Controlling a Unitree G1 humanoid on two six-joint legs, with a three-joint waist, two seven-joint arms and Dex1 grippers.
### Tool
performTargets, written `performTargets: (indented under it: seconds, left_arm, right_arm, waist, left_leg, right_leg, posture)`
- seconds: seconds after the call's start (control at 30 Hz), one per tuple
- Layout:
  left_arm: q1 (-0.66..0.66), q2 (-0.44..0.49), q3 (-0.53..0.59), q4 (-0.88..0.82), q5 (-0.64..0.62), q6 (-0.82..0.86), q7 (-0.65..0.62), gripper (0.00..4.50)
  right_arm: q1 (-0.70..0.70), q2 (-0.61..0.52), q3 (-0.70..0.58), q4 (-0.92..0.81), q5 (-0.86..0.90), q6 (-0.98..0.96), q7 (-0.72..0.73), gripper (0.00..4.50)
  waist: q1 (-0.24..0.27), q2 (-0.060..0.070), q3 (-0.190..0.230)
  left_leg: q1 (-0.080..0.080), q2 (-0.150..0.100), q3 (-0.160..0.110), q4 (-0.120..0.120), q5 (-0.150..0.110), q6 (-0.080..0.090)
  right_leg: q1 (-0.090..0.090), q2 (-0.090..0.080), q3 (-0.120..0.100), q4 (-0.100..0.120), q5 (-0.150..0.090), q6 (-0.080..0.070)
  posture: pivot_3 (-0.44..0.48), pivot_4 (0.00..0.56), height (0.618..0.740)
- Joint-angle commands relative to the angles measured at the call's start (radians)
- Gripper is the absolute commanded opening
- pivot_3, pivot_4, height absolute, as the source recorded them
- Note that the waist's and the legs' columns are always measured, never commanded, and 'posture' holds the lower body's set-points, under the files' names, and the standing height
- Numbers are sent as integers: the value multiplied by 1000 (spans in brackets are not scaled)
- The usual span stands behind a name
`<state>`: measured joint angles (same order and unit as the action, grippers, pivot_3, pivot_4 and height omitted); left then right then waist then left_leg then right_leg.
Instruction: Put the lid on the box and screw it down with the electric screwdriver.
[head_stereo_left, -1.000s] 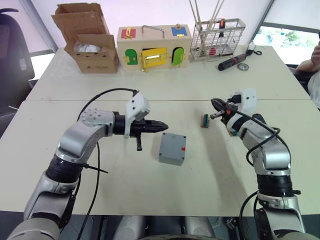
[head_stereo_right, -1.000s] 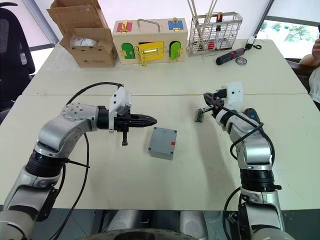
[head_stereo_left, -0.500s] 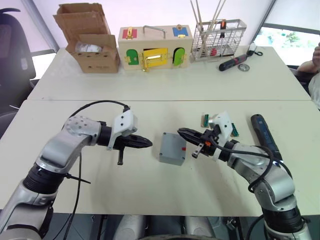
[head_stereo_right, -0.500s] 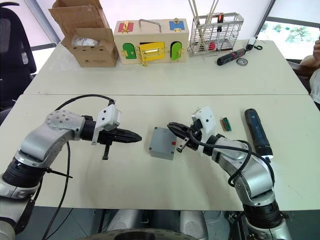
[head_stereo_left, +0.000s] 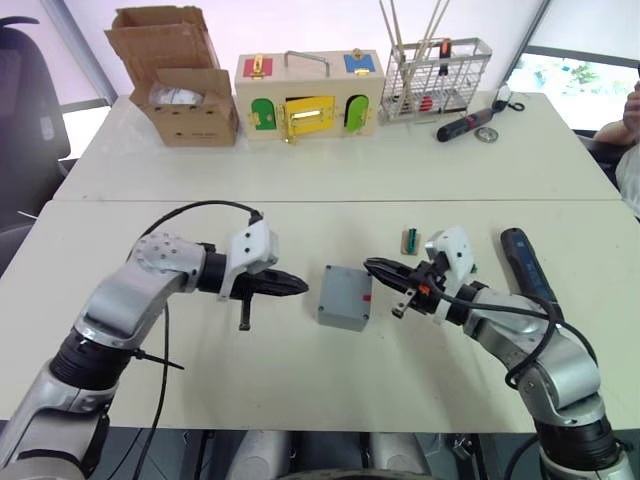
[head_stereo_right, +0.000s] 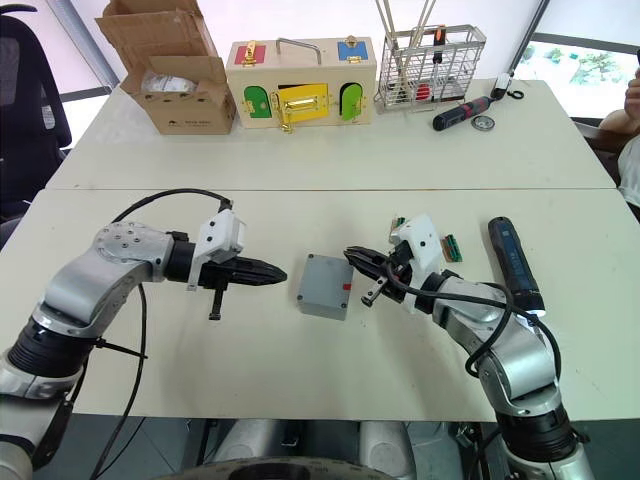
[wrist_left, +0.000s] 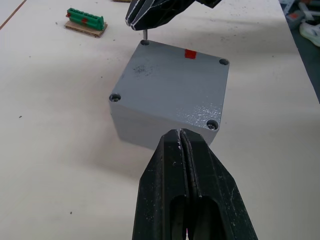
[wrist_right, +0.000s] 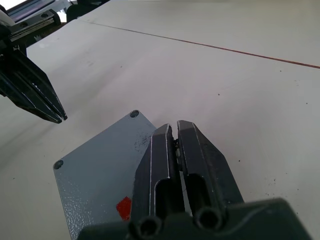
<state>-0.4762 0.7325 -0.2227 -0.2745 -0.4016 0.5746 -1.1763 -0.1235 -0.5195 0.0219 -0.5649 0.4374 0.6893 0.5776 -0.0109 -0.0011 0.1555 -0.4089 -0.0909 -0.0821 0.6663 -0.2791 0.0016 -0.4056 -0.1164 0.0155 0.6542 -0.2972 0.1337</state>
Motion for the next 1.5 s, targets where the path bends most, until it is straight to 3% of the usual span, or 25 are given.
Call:
performTargets:
  seconds: [0.03,0.7,0.93,1.07,1.1,1.17,1.3,1.37,1.5]
  left_arm:
    - [-18,-5,-3,3,7,-14,-3,0]
    - [-17,-22,4,1,17,-11,5,0]
    - [-21,-30,3,1,15,-11,6,0]
    - [-60,-75,7,20,-6,-11,7,0]
    - [-74,-89,9,28,-10,-13,5,0]
    - [-101,-113,10,45,-12,-25,-4,0]
    - [-146,-162,-5,60,-1,-70,-6,0]
    - [-149,-180,-11,55,5,-91,0,0]
    - [-127,-206,-20,12,15,-127,24,0]
  right_arm:
    - [6,-4,-23,-26,15,-12,-2,58]
    - [-4,-10,44,52,-76,-88,6,58]
    - [-14,-30,15,29,-52,-72,24,3353]
    - [-62,-62,-86,-4,2,-18,13,4476]
    - [-87,-80,-134,-12,43,24,15,4492]
    - [-164,-148,-258,5,151,154,22,4492]
    - [-355,-397,-470,195,319,411,102,4492]
    - [-397,-550,-440,295,291,462,155,4492]
    - [-425,-813,-262,472,240,568,267,4492]
  waist:
    - [0,0,0]
    - [0,0,0]
    - [0,0,0]
    - [2,0,0]
    - [3,0,0]
    - [3,0,0]
    - [4,0,0]
    - [4,0,0]
    - [-1,0,0]
  left_leg:
    - [0,0,0,0,0,0]
    - [0,0,0,0,0,0]
    - [0,0,0,0,0,0]
    - [0,0,0,0,0,0]
    - [0,0,0,1,0,0]
    - [0,0,0,1,0,0]
    - [0,0,0,1,0,0]
    - [0,0,0,-1,0,0]
    - [0,1,2,-2,-1,2]
  right_leg:
    - [0,0,0,0,0,0]
    - [0,0,0,0,0,0]
    - [0,0,0,0,0,0]
    - [0,0,0,0,0,0]
    - [0,0,0,0,0,0]
    - [1,0,0,0,0,0]
    - [1,-1,-1,-1,0,0]
    - [2,-1,-1,-3,0,0]
    - [1,-1,-1,-4,0,0]
  posture:
    - [0,150,740]
    - [0,150,740]
    - [0,150,740]
    - [0,150,740]
    - [0,150,740]
    - [0,150,740]
    - [0,150,740]
    - [0,150,740]
    - [0,150,740]
